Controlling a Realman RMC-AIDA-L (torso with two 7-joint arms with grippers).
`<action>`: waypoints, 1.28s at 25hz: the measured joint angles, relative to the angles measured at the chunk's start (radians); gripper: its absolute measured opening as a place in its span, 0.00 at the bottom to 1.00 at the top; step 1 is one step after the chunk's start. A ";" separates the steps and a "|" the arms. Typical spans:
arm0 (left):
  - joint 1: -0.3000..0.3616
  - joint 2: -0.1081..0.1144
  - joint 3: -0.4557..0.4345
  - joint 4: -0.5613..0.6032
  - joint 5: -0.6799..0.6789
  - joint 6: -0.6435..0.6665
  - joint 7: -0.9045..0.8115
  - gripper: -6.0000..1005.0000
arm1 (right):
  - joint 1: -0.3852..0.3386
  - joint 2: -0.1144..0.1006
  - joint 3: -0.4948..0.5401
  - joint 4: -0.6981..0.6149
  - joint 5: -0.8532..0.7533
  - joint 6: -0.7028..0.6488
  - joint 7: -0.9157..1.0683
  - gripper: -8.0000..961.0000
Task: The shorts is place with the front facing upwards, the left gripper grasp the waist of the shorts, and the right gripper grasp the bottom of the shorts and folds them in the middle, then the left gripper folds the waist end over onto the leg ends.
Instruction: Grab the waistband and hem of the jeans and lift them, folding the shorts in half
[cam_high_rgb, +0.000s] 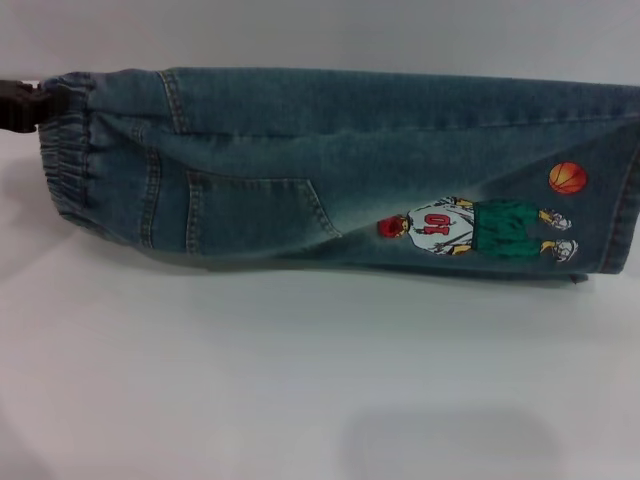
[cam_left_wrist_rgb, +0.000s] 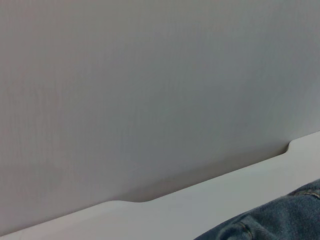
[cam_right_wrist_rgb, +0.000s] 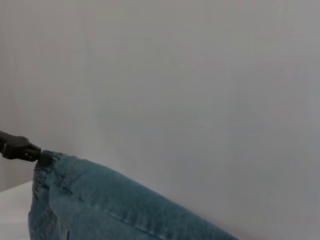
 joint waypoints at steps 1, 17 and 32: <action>0.000 0.000 0.000 0.000 0.000 0.000 0.000 0.05 | -0.001 0.000 0.000 0.004 -0.004 0.002 -0.002 0.08; -0.021 -0.030 0.035 0.031 -0.002 -0.037 0.000 0.05 | 0.011 -0.001 -0.015 0.099 -0.008 0.064 -0.064 0.09; -0.033 -0.038 0.168 -0.024 -0.011 -0.182 -0.024 0.07 | 0.030 0.004 -0.109 0.215 -0.009 0.231 -0.117 0.10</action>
